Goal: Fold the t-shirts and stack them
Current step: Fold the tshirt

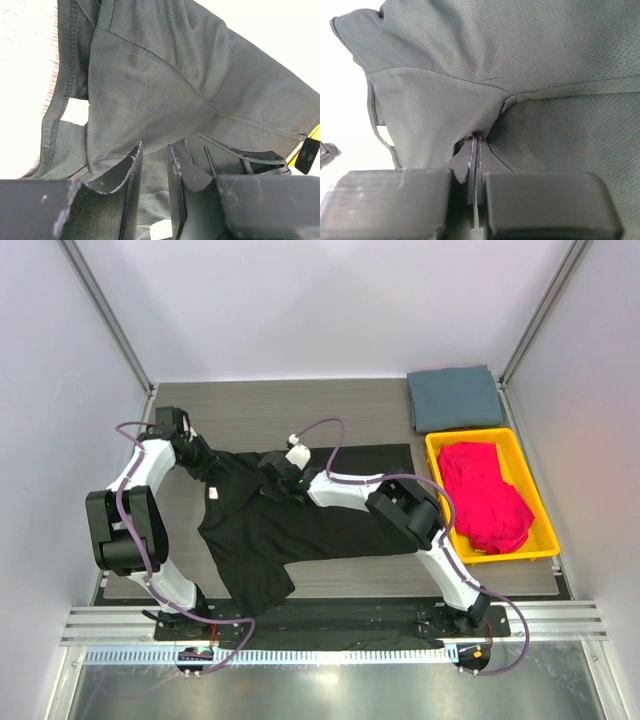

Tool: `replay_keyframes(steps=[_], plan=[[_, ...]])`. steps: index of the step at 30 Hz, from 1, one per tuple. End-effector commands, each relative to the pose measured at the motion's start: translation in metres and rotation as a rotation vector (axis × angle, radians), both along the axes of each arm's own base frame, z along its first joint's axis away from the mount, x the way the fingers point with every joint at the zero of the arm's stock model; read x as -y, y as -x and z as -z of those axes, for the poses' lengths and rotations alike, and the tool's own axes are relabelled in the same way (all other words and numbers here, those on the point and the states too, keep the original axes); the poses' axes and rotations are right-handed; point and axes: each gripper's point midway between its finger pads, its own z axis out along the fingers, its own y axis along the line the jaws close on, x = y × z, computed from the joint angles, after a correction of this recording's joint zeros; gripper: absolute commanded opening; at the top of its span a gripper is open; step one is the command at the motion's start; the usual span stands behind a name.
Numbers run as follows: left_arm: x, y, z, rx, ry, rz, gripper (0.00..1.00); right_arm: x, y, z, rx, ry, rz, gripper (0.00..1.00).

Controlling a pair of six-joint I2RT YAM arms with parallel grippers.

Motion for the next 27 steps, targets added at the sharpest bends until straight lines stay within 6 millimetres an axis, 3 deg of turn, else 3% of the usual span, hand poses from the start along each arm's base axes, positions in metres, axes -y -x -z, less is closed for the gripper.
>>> replay_keyframes(steps=[1, 13, 22, 27], plan=[[-0.002, -0.005, -0.011, 0.052, -0.003, 0.007, 0.27, -0.004, -0.010, -0.019, 0.060, -0.017, 0.024, 0.01], [-0.009, -0.003, -0.005, 0.030, -0.050, 0.006, 0.28, 0.003, -0.006, -0.064, 0.135, -0.036, -0.019, 0.01], [-0.020, 0.013, 0.008, -0.045, -0.122, 0.008, 0.27, 0.013, 0.008, -0.057, 0.117, -0.032, -0.051, 0.01], [-0.016, 0.039, 0.024, -0.094, -0.124, 0.014, 0.27, 0.013, 0.014, -0.056, 0.114, -0.045, -0.080, 0.01]])
